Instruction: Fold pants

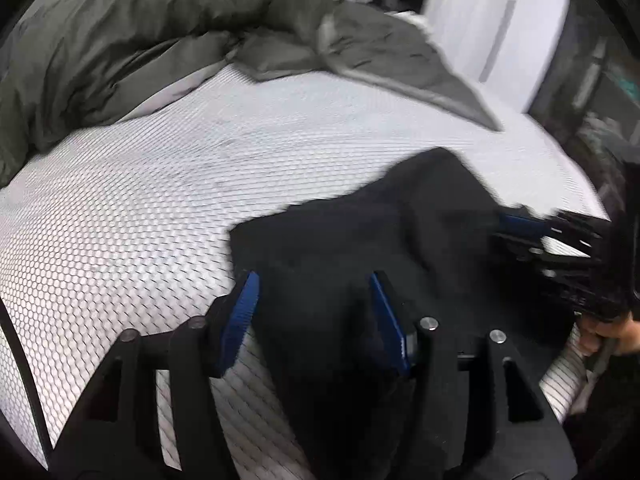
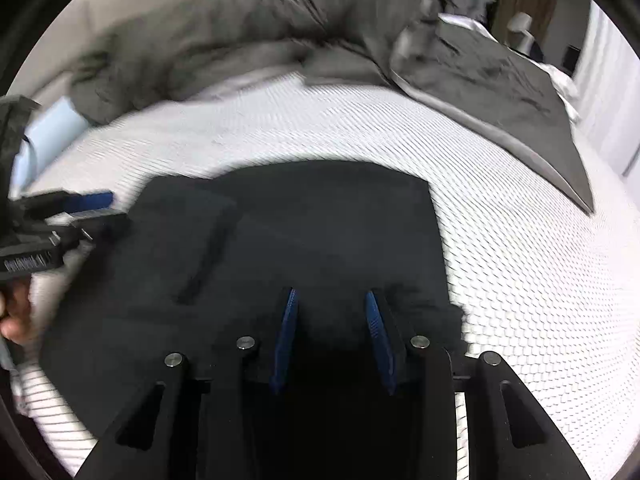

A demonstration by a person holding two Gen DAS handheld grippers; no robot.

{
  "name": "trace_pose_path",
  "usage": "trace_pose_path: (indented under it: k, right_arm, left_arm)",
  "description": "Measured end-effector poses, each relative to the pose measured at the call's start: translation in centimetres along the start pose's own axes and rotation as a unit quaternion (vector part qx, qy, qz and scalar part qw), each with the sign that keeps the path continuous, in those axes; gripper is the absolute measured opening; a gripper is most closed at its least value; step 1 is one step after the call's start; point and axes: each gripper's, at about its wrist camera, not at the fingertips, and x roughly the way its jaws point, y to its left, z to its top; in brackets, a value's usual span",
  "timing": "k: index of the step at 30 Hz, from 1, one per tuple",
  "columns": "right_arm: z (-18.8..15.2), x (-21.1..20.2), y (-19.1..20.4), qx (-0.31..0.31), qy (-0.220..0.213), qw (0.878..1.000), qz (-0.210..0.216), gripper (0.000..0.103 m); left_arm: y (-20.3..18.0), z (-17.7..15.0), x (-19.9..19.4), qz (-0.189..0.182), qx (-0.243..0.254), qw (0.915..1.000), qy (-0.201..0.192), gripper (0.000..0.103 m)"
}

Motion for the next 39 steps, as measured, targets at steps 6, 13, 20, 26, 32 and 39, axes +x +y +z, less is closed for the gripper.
trace_pose_path:
  k: [6, 13, 20, 26, 32, 39]
  right_arm:
    - [-1.2, 2.2, 5.8, -0.061, 0.042, 0.996, 0.054, 0.041]
    - [-4.3, -0.7, 0.4, -0.035, 0.022, 0.999, -0.006, 0.042]
    - [-4.6, -4.7, 5.7, -0.039, -0.028, 0.996, 0.072, 0.043]
    - [-6.9, -2.4, 6.5, -0.067, 0.026, 0.997, 0.022, 0.044]
    - [-9.8, -6.4, 1.9, -0.041, -0.013, 0.999, 0.018, 0.041]
    - [-9.5, -7.3, 7.0, -0.053, -0.042, 0.995, 0.076, 0.044]
  left_arm:
    - [-2.6, -3.1, 0.8, -0.001, 0.06, 0.9973, 0.041, 0.054]
    - [0.0, -3.8, -1.5, 0.087, 0.053, 0.9943, 0.031, 0.056]
    - [-4.8, -4.6, -3.4, -0.034, 0.095, 0.9949, -0.002, 0.057]
    - [-4.6, -6.6, -0.8, -0.028, 0.159, 0.9861, 0.037, 0.057]
    - [-1.7, -7.2, -3.2, -0.008, 0.127, 0.9918, 0.013, 0.063]
    - [-6.8, -8.8, -2.7, -0.053, 0.204, 0.9774, 0.015, 0.063]
